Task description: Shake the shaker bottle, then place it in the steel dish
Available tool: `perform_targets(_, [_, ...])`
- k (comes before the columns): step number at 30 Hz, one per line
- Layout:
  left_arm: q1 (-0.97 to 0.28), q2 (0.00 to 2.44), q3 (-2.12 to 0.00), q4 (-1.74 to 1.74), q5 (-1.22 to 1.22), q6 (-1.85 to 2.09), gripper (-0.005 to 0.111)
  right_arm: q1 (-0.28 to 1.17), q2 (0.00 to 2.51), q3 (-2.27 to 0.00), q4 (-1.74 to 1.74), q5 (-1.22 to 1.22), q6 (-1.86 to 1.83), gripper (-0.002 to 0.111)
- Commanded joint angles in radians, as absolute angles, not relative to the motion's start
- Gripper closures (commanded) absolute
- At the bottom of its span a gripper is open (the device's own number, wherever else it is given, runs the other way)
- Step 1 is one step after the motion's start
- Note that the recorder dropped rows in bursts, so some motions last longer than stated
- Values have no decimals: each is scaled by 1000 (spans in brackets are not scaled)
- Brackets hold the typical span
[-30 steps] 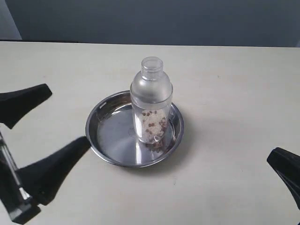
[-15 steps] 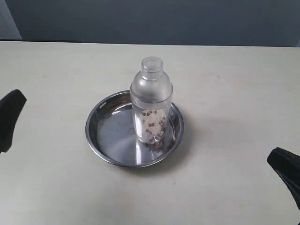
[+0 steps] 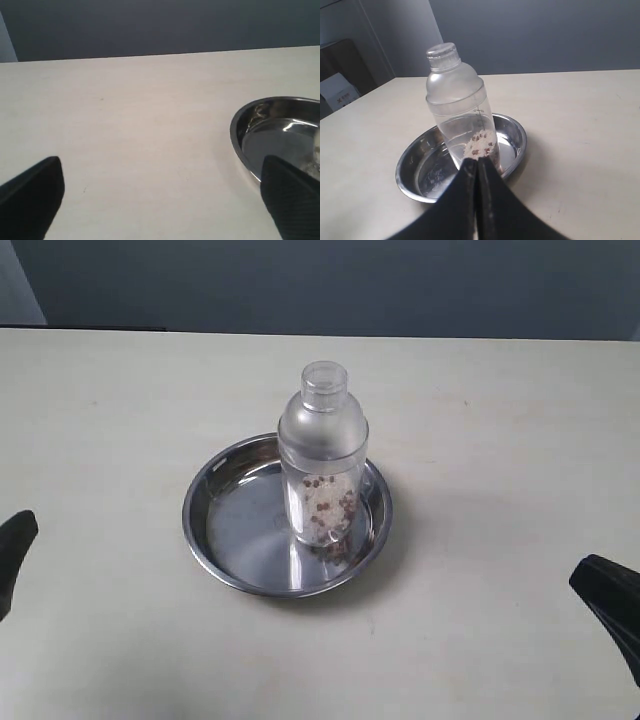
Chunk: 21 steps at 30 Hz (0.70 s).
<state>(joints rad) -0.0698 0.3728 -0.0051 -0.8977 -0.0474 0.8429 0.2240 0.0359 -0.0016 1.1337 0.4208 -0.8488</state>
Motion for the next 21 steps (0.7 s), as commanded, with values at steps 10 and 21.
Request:
perform_targets(10, [21,246,0,-45,155,803,7,221,32,0,1134,412,-852,109])
perform_targets(21, [112,0,0,-9,233,857,7,221,32,0,1134,412,-852,109])
